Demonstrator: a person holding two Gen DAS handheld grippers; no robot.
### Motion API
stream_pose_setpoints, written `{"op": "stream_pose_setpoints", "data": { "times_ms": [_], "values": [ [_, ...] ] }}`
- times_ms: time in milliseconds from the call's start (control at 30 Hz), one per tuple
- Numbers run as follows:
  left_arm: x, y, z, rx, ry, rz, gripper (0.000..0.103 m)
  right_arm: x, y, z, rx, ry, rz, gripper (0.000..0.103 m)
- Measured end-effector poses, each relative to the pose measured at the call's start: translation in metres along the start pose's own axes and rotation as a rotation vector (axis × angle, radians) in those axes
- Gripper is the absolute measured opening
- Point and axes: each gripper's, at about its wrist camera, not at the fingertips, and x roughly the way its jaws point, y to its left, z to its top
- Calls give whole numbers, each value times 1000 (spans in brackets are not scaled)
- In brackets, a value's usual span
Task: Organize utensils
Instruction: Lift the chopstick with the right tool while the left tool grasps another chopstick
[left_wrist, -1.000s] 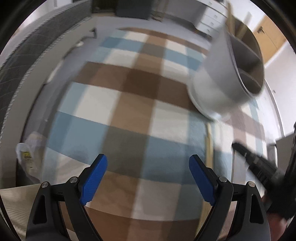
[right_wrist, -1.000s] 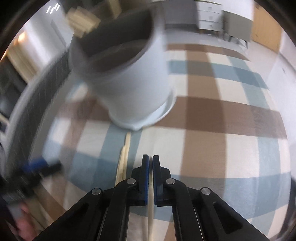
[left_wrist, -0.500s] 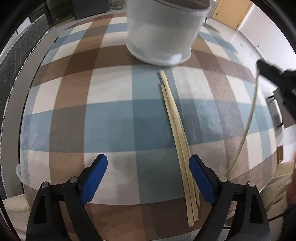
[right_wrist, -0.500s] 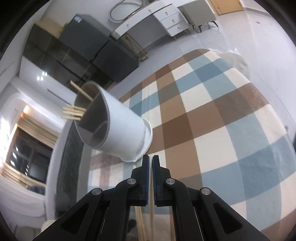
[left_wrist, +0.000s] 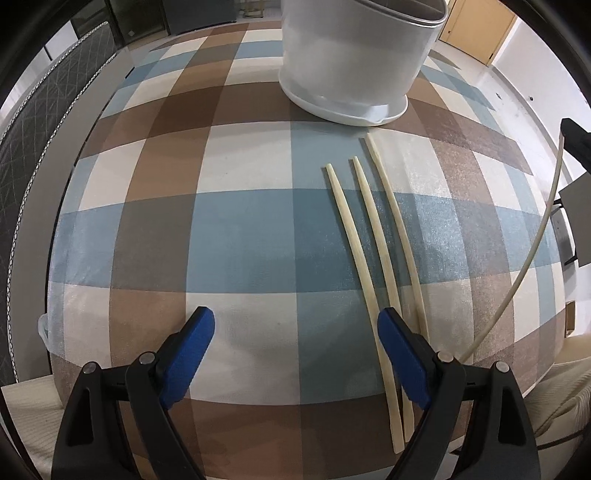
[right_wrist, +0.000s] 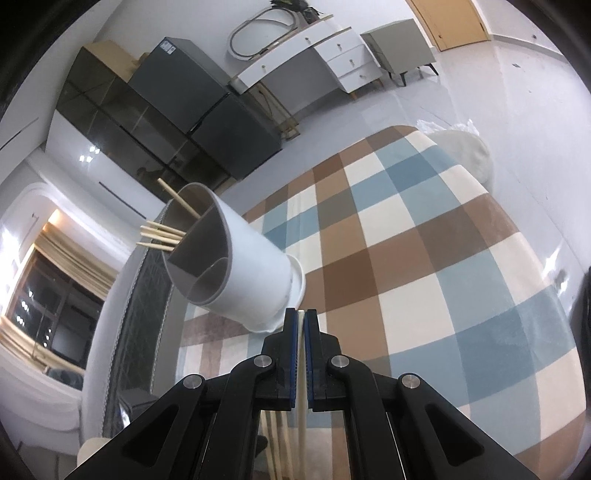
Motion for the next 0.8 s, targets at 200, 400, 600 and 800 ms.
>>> {"op": "stream_pose_setpoints", "data": {
  "times_ms": [200, 400, 600, 800],
  "values": [
    [2, 3, 24, -32, 26, 10, 87, -4, 0, 0, 0, -16, -1, 3],
    [9, -5, 51, 3, 63, 55, 87, -8, -3, 0, 12, -22, 12, 3],
    [15, -5, 79, -3, 61, 70, 77, -11, -2, 4, 5, -38, 16, 3],
    [16, -16, 108, -5, 44, 45, 26, -8, 2, 8, -1, -41, 24, 3]
  ]
}}
